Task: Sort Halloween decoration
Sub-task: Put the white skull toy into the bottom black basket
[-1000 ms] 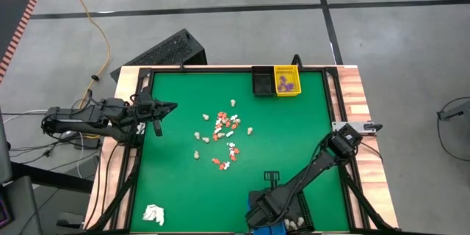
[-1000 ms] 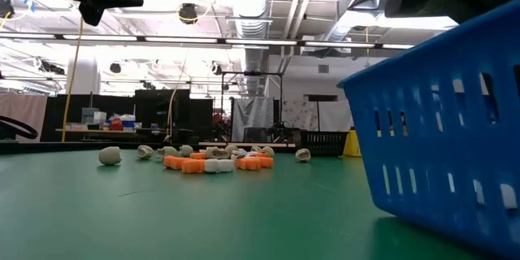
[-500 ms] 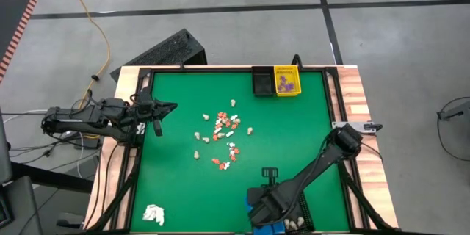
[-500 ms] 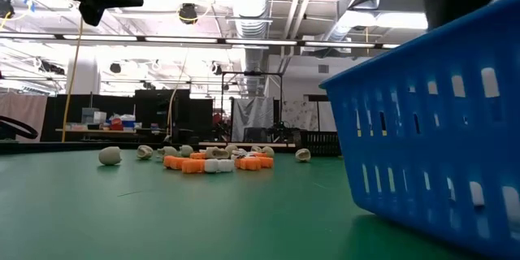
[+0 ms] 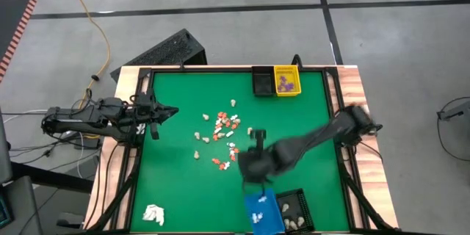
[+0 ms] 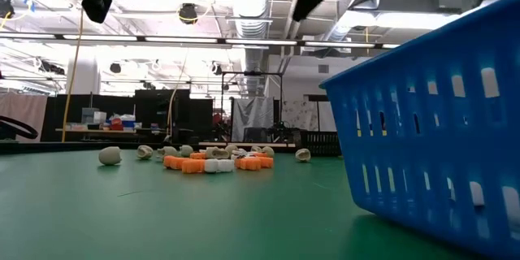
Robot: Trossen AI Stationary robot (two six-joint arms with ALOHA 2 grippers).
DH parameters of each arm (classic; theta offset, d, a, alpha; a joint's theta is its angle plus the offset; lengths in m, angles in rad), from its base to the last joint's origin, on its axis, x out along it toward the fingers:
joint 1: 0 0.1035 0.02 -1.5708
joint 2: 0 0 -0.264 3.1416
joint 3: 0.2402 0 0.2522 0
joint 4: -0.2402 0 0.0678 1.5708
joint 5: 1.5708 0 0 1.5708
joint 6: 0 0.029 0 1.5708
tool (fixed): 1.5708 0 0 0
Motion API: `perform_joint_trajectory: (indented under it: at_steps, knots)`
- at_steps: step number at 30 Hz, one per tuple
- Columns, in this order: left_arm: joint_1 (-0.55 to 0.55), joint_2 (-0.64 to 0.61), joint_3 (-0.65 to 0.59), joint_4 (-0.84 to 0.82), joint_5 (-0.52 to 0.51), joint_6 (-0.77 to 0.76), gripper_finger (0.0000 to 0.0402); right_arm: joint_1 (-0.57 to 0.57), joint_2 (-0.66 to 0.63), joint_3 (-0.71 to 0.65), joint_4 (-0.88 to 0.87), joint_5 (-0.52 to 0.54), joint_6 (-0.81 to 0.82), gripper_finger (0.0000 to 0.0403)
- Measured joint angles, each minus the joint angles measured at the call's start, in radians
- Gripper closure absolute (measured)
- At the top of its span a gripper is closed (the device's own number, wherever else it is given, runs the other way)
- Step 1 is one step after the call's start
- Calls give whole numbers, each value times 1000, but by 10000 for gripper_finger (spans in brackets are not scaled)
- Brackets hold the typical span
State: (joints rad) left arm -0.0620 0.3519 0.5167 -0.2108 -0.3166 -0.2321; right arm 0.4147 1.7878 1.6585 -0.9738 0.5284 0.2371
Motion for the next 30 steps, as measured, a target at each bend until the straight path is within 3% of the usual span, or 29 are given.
perform_joint_trajectory:
  at_steps: [7,10,13,18,26,30]
  knots:
    - [0,0,0,-1,16,-1,401,-155,-378,-566,644,-58,-130,403]
    - [0,0,0,-1,16,-1,401,-234,-462,-771,856,-67,-90,402]
    - [0,0,0,-2,16,-1,401,-311,-490,-925,1058,-165,-77,385]
    - [0,1,0,-2,8,0,401,-407,-442,-1048,1264,-284,-31,308]
    - [0,2,0,-4,-83,8,402,-457,-219,-1052,1429,-315,-88,136]
    - [0,2,0,-9,-121,8,402,-477,-124,-1052,1520,-319,-80,108]
